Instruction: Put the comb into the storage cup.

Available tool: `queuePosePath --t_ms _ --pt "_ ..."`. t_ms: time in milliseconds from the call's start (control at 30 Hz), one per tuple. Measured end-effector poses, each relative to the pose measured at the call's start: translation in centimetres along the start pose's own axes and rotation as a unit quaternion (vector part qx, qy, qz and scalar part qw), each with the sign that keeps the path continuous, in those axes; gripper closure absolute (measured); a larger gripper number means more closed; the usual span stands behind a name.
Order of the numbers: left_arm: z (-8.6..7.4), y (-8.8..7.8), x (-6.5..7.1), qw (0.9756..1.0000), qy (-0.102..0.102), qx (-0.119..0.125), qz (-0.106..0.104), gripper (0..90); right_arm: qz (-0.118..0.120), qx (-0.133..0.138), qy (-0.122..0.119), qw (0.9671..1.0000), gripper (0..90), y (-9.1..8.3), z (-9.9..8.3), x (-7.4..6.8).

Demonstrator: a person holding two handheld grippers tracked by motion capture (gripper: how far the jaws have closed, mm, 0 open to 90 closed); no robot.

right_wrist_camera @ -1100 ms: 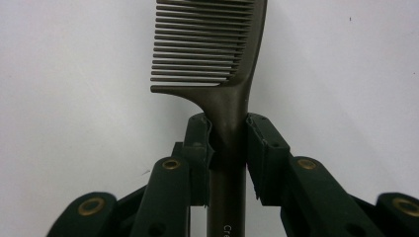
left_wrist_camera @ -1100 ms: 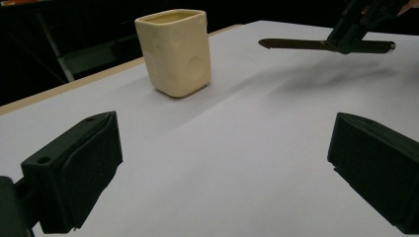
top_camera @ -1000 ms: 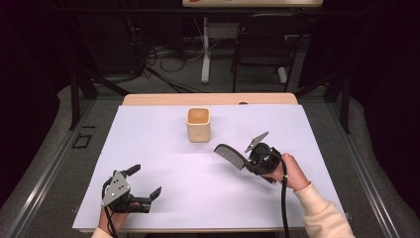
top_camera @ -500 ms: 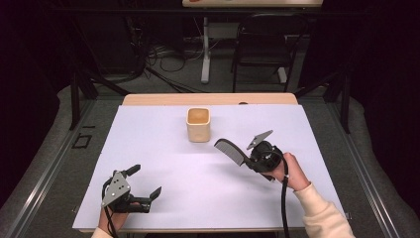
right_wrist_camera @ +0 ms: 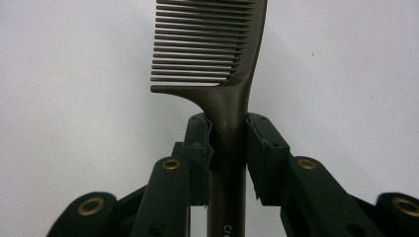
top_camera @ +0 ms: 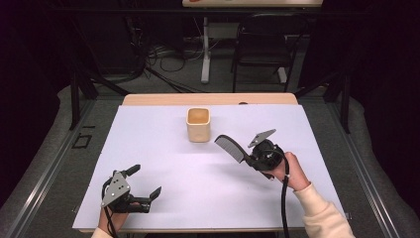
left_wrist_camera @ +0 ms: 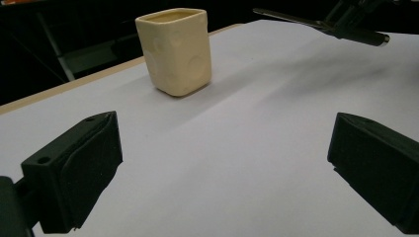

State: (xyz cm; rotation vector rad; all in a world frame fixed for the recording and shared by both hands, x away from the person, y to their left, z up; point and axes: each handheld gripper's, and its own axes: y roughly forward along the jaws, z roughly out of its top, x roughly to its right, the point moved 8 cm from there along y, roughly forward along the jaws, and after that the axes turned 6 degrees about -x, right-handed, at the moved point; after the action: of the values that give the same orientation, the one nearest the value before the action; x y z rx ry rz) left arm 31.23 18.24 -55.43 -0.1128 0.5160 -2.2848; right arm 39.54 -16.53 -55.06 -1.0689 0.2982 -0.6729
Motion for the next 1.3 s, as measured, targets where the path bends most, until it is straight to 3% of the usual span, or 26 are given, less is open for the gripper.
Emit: queuePosePath --t_ms 800,1300 --pt "0.05 -0.05 -0.04 1.0000 0.003 0.002 0.004 0.3 -0.007 0.015 0.008 0.9998 72.3 -0.24 0.18 0.28" --pt "0.09 -0.11 -0.06 1.0000 0.003 0.003 0.005 0.3 -0.020 0.044 0.015 0.9987 72.4 -0.46 0.89 0.53"
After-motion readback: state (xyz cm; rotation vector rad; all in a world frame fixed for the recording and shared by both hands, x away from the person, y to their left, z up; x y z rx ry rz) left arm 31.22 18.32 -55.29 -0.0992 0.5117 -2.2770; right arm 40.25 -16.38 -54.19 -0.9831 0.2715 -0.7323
